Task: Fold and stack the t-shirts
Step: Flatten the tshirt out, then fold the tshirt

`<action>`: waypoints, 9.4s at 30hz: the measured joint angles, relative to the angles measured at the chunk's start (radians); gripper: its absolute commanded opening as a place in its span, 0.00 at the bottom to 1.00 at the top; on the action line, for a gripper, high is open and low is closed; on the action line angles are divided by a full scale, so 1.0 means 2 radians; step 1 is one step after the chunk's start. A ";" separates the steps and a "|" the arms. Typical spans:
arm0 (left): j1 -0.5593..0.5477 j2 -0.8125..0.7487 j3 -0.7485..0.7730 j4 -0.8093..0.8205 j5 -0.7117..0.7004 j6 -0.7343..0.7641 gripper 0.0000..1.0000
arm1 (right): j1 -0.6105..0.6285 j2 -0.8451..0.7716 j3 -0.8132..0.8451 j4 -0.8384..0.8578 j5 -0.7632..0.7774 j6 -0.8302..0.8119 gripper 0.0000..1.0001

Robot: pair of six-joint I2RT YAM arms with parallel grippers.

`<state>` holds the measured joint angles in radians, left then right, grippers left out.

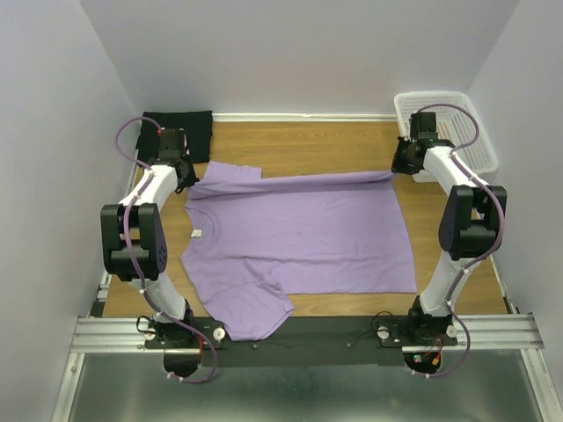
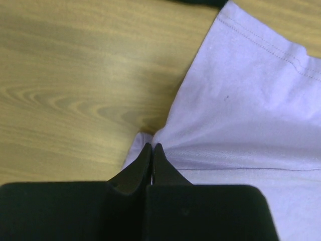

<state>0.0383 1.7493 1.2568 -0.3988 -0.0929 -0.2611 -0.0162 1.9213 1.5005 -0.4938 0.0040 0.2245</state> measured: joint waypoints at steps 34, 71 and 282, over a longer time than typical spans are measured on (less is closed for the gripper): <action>0.000 -0.046 -0.101 0.014 -0.015 -0.030 0.00 | -0.003 -0.048 -0.112 0.000 0.014 0.019 0.00; -0.001 -0.065 -0.131 0.031 -0.029 -0.052 0.00 | -0.003 -0.039 -0.153 0.016 0.028 0.033 0.01; -0.110 -0.201 -0.171 -0.026 0.077 -0.120 0.69 | 0.247 -0.077 -0.102 0.036 0.056 0.014 0.51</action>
<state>-0.1810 1.3464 0.9157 -0.4507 0.0608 -0.5011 0.4786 1.7668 1.2961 -0.4217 0.1165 0.2520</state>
